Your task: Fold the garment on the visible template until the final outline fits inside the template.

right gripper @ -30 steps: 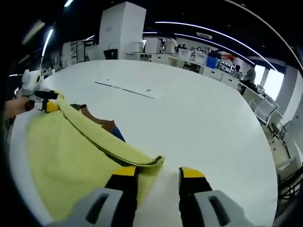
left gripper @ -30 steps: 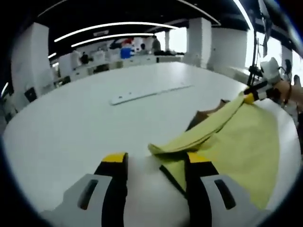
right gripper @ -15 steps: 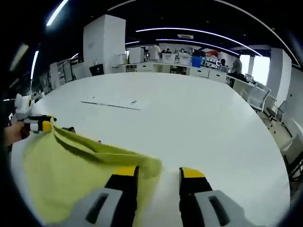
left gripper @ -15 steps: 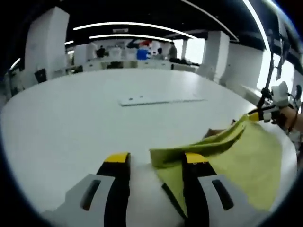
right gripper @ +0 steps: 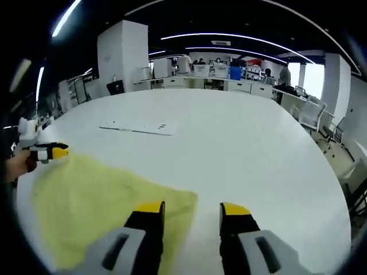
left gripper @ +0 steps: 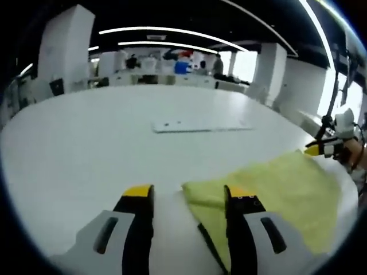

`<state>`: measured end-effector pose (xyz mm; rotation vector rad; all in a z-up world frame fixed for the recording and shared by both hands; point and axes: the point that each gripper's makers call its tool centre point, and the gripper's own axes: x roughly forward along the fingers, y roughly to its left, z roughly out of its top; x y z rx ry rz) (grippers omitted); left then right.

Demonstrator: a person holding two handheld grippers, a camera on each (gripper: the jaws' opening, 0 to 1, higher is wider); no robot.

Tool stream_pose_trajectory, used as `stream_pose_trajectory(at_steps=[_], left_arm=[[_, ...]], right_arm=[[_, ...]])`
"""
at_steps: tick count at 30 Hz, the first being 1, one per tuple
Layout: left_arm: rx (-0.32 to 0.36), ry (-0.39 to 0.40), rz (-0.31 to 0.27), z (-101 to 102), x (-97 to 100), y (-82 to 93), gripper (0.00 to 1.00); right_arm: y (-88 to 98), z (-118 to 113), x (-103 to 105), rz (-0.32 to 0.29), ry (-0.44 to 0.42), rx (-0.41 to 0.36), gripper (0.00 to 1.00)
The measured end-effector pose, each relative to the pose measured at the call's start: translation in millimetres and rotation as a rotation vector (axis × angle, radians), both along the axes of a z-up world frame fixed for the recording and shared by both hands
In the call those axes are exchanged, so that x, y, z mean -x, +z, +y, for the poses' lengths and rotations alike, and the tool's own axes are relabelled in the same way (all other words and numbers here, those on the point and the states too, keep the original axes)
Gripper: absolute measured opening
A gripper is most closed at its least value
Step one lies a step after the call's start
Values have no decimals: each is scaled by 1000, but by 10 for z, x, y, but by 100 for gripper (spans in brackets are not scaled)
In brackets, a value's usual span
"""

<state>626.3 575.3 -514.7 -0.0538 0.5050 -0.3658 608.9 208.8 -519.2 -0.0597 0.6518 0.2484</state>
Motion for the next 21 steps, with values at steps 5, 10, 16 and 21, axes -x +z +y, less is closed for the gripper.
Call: stream_pose_trajectory(at_steps=[5, 10, 16, 21], left_arm=[[17, -28, -22, -38, 169, 177, 57], [33, -60, -28, -31, 251, 265, 66], [36, -108, -38, -60, 416, 380, 76], [16, -164, -52, -51, 552, 455, 85]], right_arm=[[55, 24, 96, 18, 36, -4, 49], [149, 66, 215, 34, 74, -7, 57], [245, 161, 417, 48, 129, -14, 64], [282, 261, 585, 69, 184, -38, 67]])
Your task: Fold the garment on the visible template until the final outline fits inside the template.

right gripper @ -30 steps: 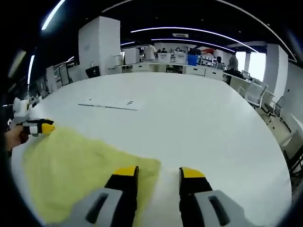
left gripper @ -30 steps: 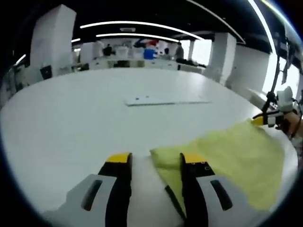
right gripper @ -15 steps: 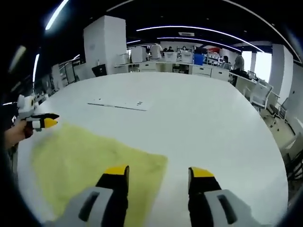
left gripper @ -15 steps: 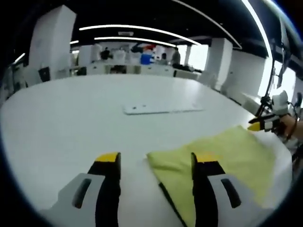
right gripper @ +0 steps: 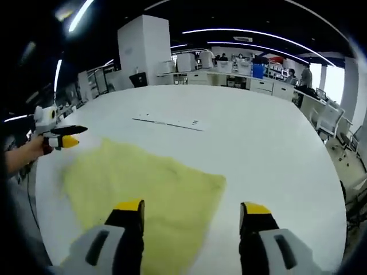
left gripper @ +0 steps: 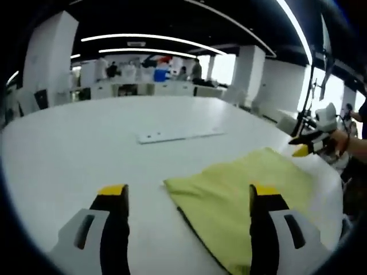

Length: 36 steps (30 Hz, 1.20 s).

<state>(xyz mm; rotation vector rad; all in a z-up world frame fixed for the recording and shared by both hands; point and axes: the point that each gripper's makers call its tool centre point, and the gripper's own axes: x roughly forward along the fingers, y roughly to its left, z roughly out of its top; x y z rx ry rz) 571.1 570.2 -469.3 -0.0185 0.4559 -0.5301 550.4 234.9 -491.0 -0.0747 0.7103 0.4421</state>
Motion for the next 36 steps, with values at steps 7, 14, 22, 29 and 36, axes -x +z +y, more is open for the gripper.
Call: stream_pose_trajectory(at_steps=[7, 14, 22, 29, 36], left_arm=[[-24, -111, -12, -104, 302, 93, 88], [-16, -175, -4, -160, 596, 86, 89], [-26, -214, -8, -149, 846, 18, 76], [-32, -217, 12, -130, 1040, -86, 60], [-16, -172, 43, -50, 1166, -247, 41]], right_arm=[[64, 49, 266, 21, 53, -25, 70], [57, 78, 563, 45, 87, -37, 71], [38, 68, 813, 52, 92, -44, 67], [-47, 22, 1020, 62, 83, -42, 58], [-194, -36, 1194, 75, 49, -40, 39]])
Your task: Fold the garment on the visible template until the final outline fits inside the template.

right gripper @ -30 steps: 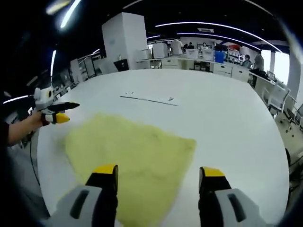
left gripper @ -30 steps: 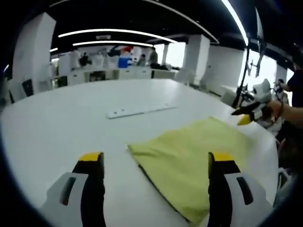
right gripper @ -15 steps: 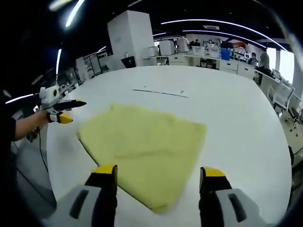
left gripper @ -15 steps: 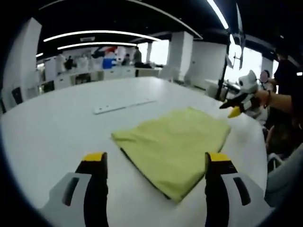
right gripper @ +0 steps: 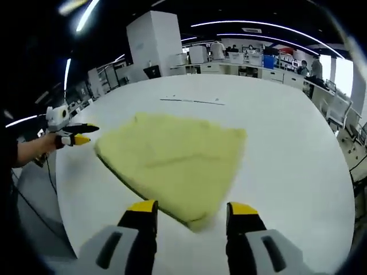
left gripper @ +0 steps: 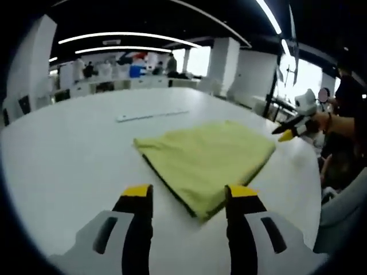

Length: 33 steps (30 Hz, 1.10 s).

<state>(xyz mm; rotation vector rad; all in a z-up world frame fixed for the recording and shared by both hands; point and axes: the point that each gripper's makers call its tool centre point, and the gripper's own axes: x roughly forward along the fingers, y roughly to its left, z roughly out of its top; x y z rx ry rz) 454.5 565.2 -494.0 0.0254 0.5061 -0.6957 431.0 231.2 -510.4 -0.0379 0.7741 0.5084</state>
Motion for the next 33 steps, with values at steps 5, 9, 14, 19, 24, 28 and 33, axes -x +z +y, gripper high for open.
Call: stream_pose_trajectory(at_steps=[5, 9, 14, 19, 24, 28, 33], left_arm=[[5, 11, 33, 1, 61, -91, 29], [8, 17, 66, -20, 106, -172, 24], [2, 21, 91, -27, 144, -227, 17], [4, 7, 106, -48, 185, -277, 8], [-5, 6, 102, -32, 172, -282, 2], [-25, -8, 90, -29, 185, -274, 1], [-87, -66, 64, -10, 209, -263, 0]], right_arm=[[-122, -21, 40, 14, -24, -8, 28], [-188, -72, 46, 22, -49, -12, 22], [-240, -95, 52, 26, -70, -18, 11], [-283, -97, 44, 30, -86, -41, 7], [-277, -68, 43, 23, -87, -56, 0], [-260, -83, 43, 7, -76, -35, 0], [-260, -165, 46, 2, -70, 1, 0]])
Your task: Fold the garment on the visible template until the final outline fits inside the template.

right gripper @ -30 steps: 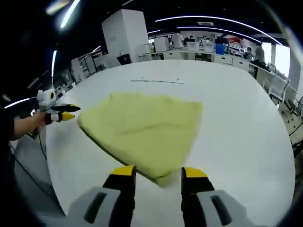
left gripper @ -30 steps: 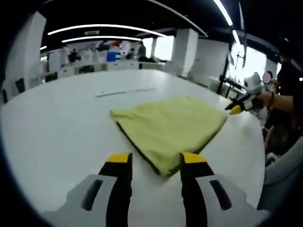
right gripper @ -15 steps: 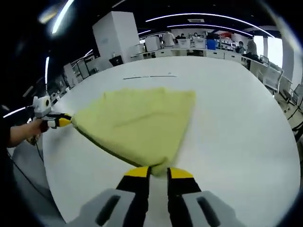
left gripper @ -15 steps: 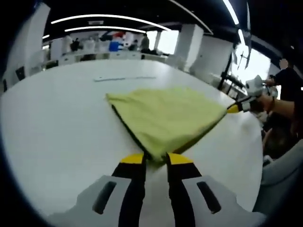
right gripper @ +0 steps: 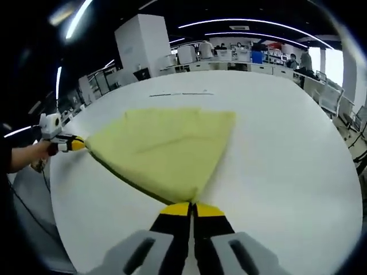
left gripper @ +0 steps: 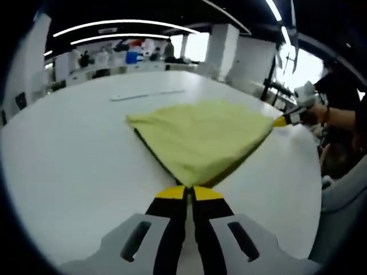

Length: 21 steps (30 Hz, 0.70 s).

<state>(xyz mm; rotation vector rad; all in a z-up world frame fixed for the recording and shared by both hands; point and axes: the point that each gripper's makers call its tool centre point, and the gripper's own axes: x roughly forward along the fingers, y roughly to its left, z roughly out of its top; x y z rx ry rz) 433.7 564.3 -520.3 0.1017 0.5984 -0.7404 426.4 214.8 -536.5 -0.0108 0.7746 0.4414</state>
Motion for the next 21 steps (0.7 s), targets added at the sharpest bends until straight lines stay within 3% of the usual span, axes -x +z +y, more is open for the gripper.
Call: stream_pose_trajectory(at_steps=[8, 21], left_arm=[[-127, -134, -51, 36, 6, -12, 0], [-147, -160, -12, 147, 174, -96, 0]], right_arm=[[14, -8, -2, -4, 37, 44, 0], [-14, 43, 148, 30, 68, 68, 0]])
